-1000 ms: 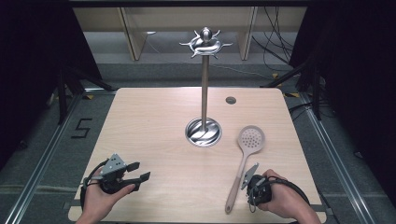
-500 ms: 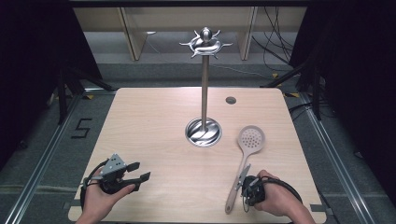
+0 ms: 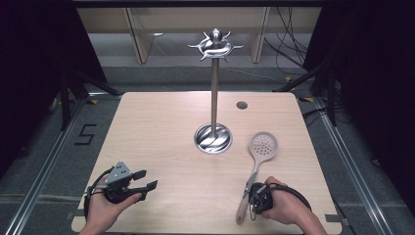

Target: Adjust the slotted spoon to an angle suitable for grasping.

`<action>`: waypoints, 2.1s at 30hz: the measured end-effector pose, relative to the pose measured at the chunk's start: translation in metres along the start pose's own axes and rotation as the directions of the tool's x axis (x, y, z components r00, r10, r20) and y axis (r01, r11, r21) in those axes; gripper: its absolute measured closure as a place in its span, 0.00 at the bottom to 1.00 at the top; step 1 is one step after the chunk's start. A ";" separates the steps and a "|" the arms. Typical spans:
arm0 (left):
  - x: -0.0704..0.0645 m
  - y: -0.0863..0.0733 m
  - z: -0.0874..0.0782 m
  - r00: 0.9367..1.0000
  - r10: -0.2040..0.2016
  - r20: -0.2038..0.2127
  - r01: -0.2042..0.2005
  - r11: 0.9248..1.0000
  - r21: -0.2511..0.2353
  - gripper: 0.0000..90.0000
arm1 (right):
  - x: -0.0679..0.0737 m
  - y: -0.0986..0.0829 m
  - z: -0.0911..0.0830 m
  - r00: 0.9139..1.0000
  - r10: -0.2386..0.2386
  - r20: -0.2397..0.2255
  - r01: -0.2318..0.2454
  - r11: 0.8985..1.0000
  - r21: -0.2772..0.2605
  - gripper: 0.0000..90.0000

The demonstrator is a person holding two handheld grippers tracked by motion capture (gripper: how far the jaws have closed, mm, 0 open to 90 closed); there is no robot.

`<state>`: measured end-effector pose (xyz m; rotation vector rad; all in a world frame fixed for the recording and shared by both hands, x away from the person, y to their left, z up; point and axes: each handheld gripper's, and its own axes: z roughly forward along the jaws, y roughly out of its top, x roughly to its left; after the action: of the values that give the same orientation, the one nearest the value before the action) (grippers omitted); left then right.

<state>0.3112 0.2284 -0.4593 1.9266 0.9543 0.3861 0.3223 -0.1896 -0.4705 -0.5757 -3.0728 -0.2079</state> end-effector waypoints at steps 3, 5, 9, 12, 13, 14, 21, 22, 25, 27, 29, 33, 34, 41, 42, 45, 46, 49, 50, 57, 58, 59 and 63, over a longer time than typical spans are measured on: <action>0.000 0.000 0.000 1.000 0.000 0.000 0.000 1.000 0.001 0.44 | 0.000 0.000 -0.003 0.999 -0.008 0.034 0.008 1.000 0.000 0.95; 0.000 0.000 0.000 1.000 0.000 0.000 0.000 1.000 0.001 0.44 | -0.004 0.001 -0.008 0.996 -0.078 0.044 0.079 0.997 -0.021 0.87; 0.000 0.000 0.000 1.000 -0.001 -0.002 0.001 1.000 0.001 0.44 | -0.005 0.005 -0.016 0.979 -0.171 0.114 0.175 0.984 -0.024 0.66; 0.000 0.000 0.000 1.000 -0.003 -0.001 0.003 1.000 0.003 0.44 | -0.009 0.012 -0.018 0.937 -0.327 0.125 0.330 0.944 -0.005 0.55; 0.000 0.000 0.000 1.000 -0.003 -0.001 0.003 1.000 0.003 0.44 | -0.009 0.012 -0.018 0.937 -0.327 0.125 0.330 0.944 -0.005 0.55; 0.000 0.000 0.001 1.000 -0.003 -0.001 0.003 1.000 0.003 0.44 | -0.012 0.014 -0.017 0.916 -0.382 0.125 0.383 0.923 0.010 0.53; 0.001 0.000 0.000 1.000 -0.009 0.000 0.009 1.000 0.004 0.44 | -0.010 0.028 -0.011 0.846 -0.522 0.111 0.521 0.853 0.037 0.45; 0.001 -0.001 0.000 1.000 -0.008 -0.006 0.008 1.000 0.008 0.44 | -0.008 0.030 -0.010 0.843 -0.528 0.098 0.525 0.849 0.056 0.45; 0.000 -0.001 0.000 1.000 -0.009 -0.004 0.009 1.000 0.008 0.44 | -0.007 0.034 -0.007 0.823 -0.561 0.090 0.557 0.827 0.070 0.45; 0.001 -0.001 0.000 1.000 -0.009 0.000 0.009 1.000 0.007 0.44 | -0.005 0.035 -0.004 0.820 -0.567 0.080 0.563 0.824 0.073 0.45; 0.001 -0.001 0.001 1.000 -0.007 -0.003 0.007 1.000 0.011 0.44 | -0.004 0.037 -0.002 0.798 -0.596 0.090 0.589 0.803 0.093 0.43; 0.000 -0.001 0.001 1.000 -0.005 0.002 0.004 1.000 0.012 0.44 | -0.003 0.038 -0.001 0.798 -0.598 0.072 0.590 0.801 0.104 0.44; 0.000 -0.001 0.001 1.000 -0.004 0.002 0.004 1.000 0.011 0.44 | -0.003 0.040 -0.001 0.787 -0.613 0.069 0.605 0.789 0.109 0.44; 0.000 -0.001 0.001 1.000 -0.009 -0.005 0.009 1.000 0.012 0.44 | -0.001 0.044 0.007 0.788 -0.614 0.035 0.606 0.785 0.129 0.43; 0.000 -0.001 0.001 1.000 -0.010 -0.002 0.010 1.000 0.009 0.44 | -0.001 0.045 0.009 0.792 -0.610 0.027 0.602 0.787 0.137 0.43; 0.001 -0.001 0.001 1.000 -0.005 -0.003 0.005 1.000 0.015 0.44 | -0.003 0.046 0.011 0.776 -0.631 0.016 0.624 0.770 0.130 0.43; 0.000 -0.001 0.001 1.000 -0.006 -0.002 0.006 1.000 0.013 0.44 | -0.003 0.047 0.011 0.778 -0.628 0.015 0.621 0.773 0.132 0.43; 0.000 -0.001 0.001 1.000 -0.005 -0.002 0.005 1.000 0.014 0.44 | -0.003 0.047 0.011 0.794 -0.608 0.006 0.602 0.787 0.135 0.43; 0.000 -0.001 0.001 1.000 -0.005 -0.002 0.005 1.000 0.015 0.44 | -0.003 0.048 0.011 0.793 -0.609 -0.003 0.603 0.785 0.142 0.44; 0.000 -0.001 0.001 1.000 -0.013 -0.001 0.013 1.000 0.009 0.44 | -0.005 0.051 0.012 0.809 -0.587 -0.011 0.583 0.802 0.130 0.45; 0.000 -0.001 0.001 1.000 -0.010 -0.002 0.010 1.000 0.008 0.44 | -0.005 0.051 0.013 0.813 -0.582 -0.006 0.578 0.808 0.115 0.46; 0.001 -0.001 0.000 1.000 -0.006 -0.002 0.006 1.000 0.012 0.44 | -0.005 0.054 0.013 0.814 -0.581 -0.006 0.578 0.808 0.114 0.47; 0.001 -0.001 0.000 1.000 -0.011 0.002 0.011 1.000 0.008 0.44 | -0.009 0.061 0.014 0.783 -0.622 0.005 0.619 0.780 0.091 0.50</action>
<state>0.3113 0.2291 -0.4602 1.9275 0.9664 0.3742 0.3531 -0.1346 -0.4765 0.4742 -3.1596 -0.0622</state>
